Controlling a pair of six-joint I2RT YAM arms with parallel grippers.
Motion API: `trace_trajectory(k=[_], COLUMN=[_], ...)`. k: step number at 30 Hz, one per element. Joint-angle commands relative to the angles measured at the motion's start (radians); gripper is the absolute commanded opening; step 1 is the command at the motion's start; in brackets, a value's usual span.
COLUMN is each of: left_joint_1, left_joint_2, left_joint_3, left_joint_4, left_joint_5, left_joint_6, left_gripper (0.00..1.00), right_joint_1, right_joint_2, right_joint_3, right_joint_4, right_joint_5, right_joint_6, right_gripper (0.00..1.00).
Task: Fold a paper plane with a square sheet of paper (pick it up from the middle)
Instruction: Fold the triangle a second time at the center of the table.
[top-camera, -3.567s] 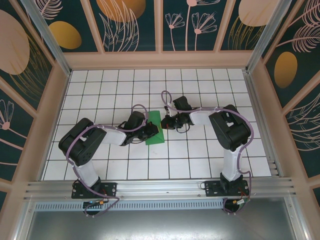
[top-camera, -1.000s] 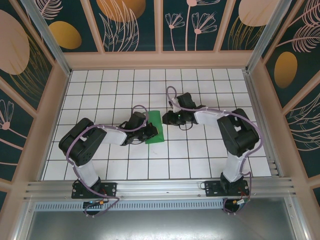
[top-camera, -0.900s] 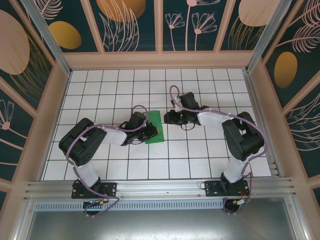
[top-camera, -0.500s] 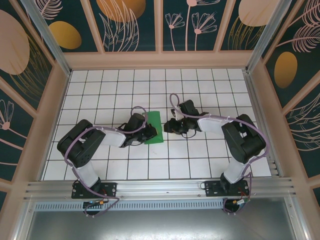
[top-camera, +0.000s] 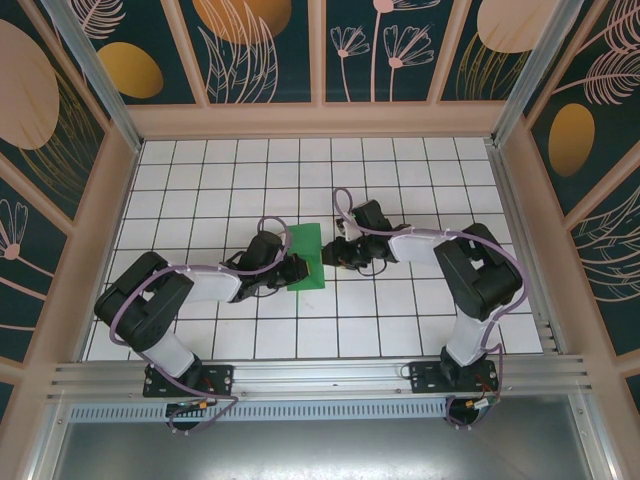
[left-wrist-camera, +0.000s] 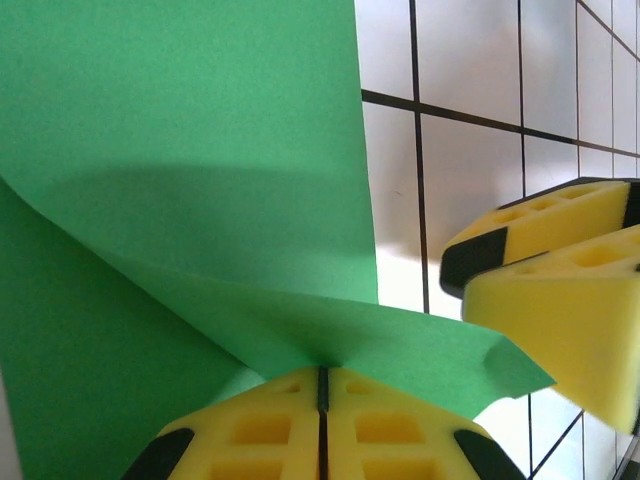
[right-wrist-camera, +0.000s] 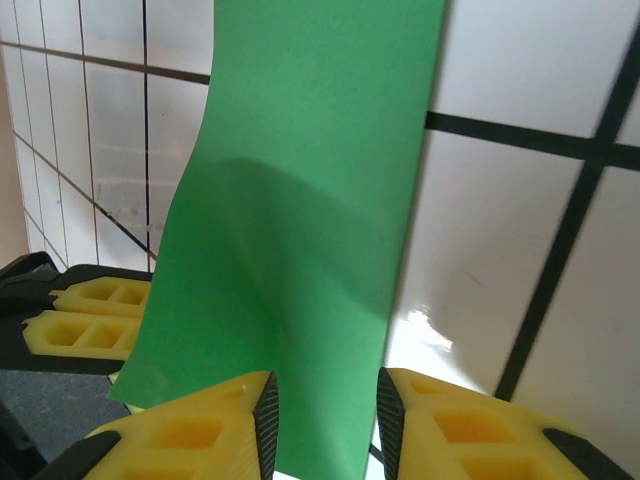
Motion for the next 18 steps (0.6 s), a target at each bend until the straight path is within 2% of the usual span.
trace_trajectory(k=[1, 10, 18], left_joint_1=[-0.002, -0.001, 0.0], left_joint_2=[0.0, 0.007, 0.014], left_joint_3=[-0.008, 0.005, 0.008], left_joint_4=[0.021, 0.051, 0.048], left_joint_5=[0.011, 0.028, 0.024], left_joint_6=[0.012, -0.005, -0.01], left_gripper=[0.1, 0.1, 0.1], right_joint_1=[0.01, 0.012, 0.028], right_joint_2=[0.009, -0.102, -0.107], right_joint_3=[0.03, -0.039, -0.027], right_joint_4=[0.04, 0.133, 0.127], right_joint_5=[-0.046, -0.021, -0.003], right_joint_6=[-0.027, -0.036, -0.058], right_gripper=[0.36, 0.42, 0.43])
